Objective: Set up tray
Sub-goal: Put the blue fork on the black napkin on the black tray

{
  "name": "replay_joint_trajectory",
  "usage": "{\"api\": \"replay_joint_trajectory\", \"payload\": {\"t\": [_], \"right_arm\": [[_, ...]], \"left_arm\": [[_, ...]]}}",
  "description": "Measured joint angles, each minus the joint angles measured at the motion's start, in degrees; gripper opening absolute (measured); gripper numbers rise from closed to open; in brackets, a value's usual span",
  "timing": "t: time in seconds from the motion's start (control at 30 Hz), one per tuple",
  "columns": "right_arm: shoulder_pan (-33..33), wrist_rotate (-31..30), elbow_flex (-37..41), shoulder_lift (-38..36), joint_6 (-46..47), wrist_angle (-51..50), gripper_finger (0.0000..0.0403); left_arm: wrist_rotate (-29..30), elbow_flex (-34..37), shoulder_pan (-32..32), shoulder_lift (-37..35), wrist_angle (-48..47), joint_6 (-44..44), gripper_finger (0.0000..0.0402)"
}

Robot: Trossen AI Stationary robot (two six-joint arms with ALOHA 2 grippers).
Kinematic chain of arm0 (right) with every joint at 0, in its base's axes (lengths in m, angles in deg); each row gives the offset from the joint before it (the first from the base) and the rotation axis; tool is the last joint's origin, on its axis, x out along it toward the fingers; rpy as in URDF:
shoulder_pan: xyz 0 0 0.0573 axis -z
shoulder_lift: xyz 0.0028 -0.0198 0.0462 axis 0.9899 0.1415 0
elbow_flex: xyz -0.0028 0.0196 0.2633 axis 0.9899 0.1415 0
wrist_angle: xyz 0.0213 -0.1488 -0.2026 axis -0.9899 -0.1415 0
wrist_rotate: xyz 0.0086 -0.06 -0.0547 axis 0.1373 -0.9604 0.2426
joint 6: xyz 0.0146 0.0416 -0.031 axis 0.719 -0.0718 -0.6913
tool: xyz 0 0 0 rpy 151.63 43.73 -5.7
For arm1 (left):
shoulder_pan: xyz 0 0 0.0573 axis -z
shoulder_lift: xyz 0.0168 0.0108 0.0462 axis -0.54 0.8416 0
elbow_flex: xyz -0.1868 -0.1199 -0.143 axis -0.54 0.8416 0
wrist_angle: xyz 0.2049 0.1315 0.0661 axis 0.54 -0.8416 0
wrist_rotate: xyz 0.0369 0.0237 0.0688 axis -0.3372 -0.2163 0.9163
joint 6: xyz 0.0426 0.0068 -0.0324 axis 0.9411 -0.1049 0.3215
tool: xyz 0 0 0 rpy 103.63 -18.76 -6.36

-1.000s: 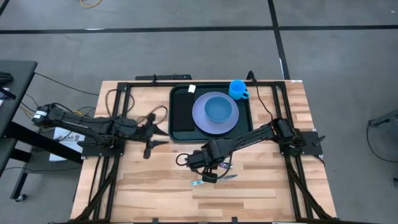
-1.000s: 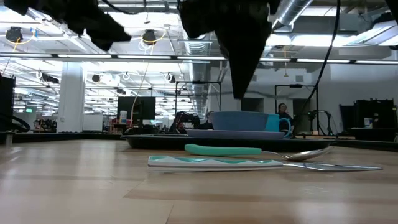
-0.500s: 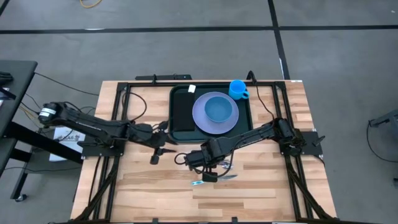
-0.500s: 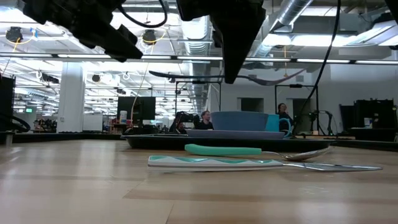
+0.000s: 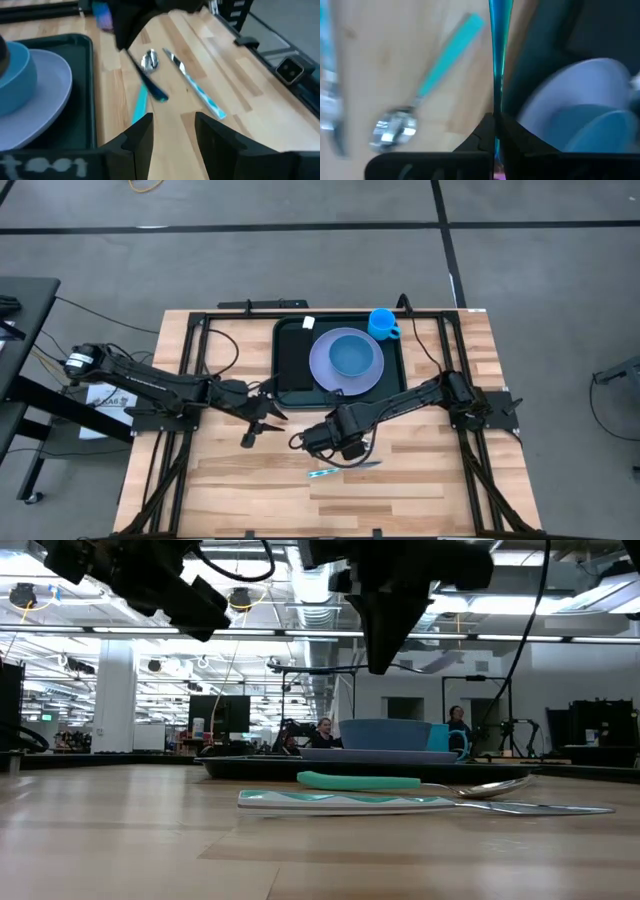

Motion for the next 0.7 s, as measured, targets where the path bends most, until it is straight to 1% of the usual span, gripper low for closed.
{"api": "replay_joint_trajectory", "payload": {"t": [0.07, 0.17, 0.3, 0.43, 0.57, 0.7], "right_arm": [[-0.12, -2.54, 0.00, 0.00, -3.77, 0.09, 0.0002], [-0.20, -4.48, 0.00, 0.00, -7.34, 1.09, 0.0003], [-0.20, -7.05, 0.00, 0.00, -8.51, 1.37, 0.0003], [-0.18, -7.32, 0.00, 0.00, -8.51, 1.37, 0.0004], [-0.20, -7.32, 0.00, 0.00, -8.52, 1.50, 0.0004], [-0.43, -7.17, 0.00, 0.00, -9.98, 1.52, 0.0004]], "left_arm": [[-0.39, -0.02, 0.00, 0.97, 2.41, -0.27, 0.0135], [-0.83, -0.02, 0.00, 3.54, 7.23, -0.56, 0.0135], [0.27, -0.02, 0.02, 9.30, 14.85, -3.16, 0.0135], [2.90, -0.04, 0.00, 16.43, 20.80, -6.91, 0.0135], [1.67, -0.70, 0.00, 21.14, 23.47, -9.52, 0.0135], [0.92, -2.10, 0.00, 22.77, 23.45, -11.10, 0.0135]]}}
